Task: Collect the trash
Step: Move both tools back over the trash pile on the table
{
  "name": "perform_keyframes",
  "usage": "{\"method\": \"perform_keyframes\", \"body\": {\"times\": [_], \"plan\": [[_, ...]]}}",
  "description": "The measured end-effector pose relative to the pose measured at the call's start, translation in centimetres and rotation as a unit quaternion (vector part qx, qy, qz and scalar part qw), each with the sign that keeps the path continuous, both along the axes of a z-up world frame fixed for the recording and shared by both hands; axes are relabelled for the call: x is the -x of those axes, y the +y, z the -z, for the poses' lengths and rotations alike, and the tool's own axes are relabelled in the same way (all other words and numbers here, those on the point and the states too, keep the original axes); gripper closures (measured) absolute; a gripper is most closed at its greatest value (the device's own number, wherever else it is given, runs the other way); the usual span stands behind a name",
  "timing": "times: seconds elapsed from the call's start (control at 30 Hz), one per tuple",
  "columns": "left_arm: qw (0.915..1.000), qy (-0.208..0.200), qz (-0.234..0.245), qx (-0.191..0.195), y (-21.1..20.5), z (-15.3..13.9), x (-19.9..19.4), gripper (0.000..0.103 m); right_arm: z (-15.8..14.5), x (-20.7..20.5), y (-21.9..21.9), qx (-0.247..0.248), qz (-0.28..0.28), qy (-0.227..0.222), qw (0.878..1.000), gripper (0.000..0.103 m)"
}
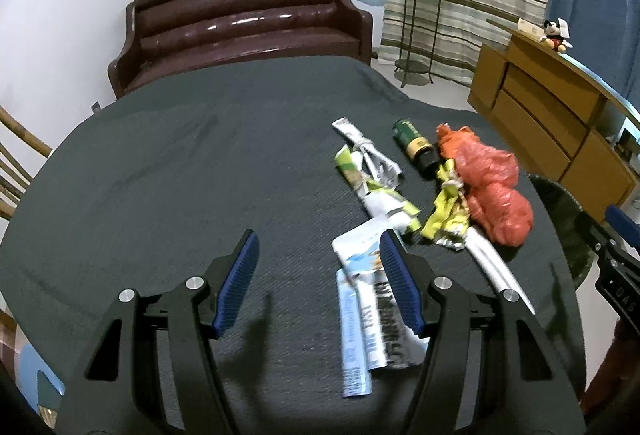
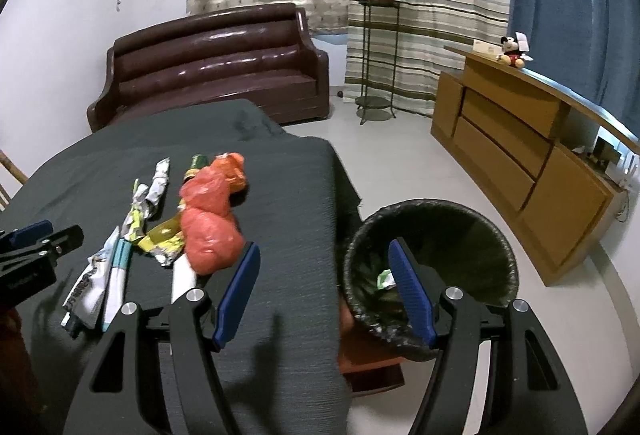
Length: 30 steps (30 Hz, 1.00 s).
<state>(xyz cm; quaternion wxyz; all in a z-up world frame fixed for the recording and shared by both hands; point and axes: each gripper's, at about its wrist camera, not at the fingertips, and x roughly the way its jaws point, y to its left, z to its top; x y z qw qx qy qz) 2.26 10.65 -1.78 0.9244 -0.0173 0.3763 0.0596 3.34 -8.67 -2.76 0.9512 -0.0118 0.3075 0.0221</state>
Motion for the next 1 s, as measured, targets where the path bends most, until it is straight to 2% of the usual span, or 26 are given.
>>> {"method": "perform_keyframes", "body": {"times": [0.33,0.7,1.0], "plan": [[0.9999,0.002,0.007,0.014,-0.2,0.4,0.5,0.042,0.6,0.2,1.5,0.001,-0.016,0.004,1.000,0.038],[0.9994,0.018,0.027,0.011,-2.1,1.5,0.1,0.041,0.9,0.3,1.5,-0.002,-0.017,0.007,1.000,0.038],[0.9995,0.026,0.017,0.012,-1.1,1.9,0.5,0.041,1.2,0.2,1.6,-0.002,-0.021,0.011,1.000,0.038]]}}
